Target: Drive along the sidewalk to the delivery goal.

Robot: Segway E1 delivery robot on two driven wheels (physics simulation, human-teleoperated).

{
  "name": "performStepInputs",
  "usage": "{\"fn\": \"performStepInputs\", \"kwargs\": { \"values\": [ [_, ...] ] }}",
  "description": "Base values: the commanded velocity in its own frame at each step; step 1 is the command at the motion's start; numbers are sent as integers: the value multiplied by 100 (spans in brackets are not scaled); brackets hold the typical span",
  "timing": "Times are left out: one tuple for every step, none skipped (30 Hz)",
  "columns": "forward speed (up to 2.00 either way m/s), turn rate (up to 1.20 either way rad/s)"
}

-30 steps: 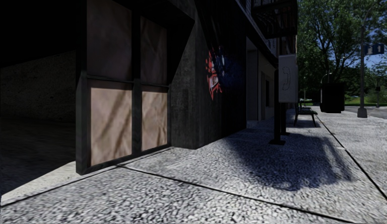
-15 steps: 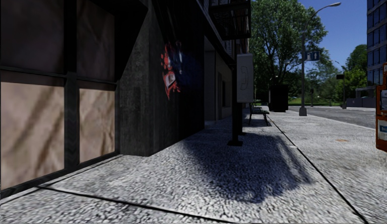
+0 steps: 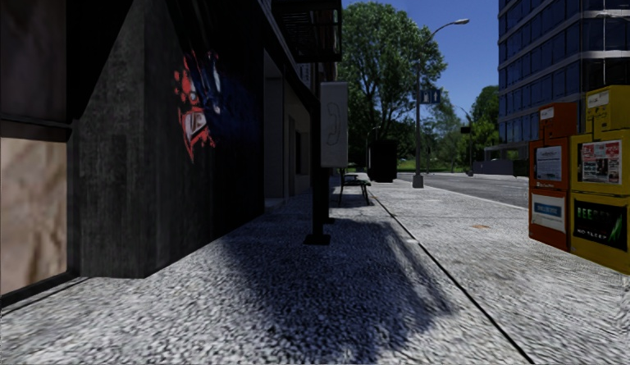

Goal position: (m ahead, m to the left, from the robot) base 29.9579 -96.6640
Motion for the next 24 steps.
{"fn": "performStepInputs", "kwargs": {
  "values": [
    [82,-53],
    [82,-53],
    [82,-51],
    [82,-51],
    [82,-51],
    [82,-51],
    [82,-51],
    [82,-51],
    [82,-51],
    [82,-51],
    [82,-51],
    [82,-51],
    [82,-51],
    [82,-51],
    [83,-51],
    [83,-51],
    [86,-51],
    [92,-51],
    [100,-51],
    [100,-51],
    [103,-48],
    [106,-2],
    [113,0],
    [123,0]
  ]
}}
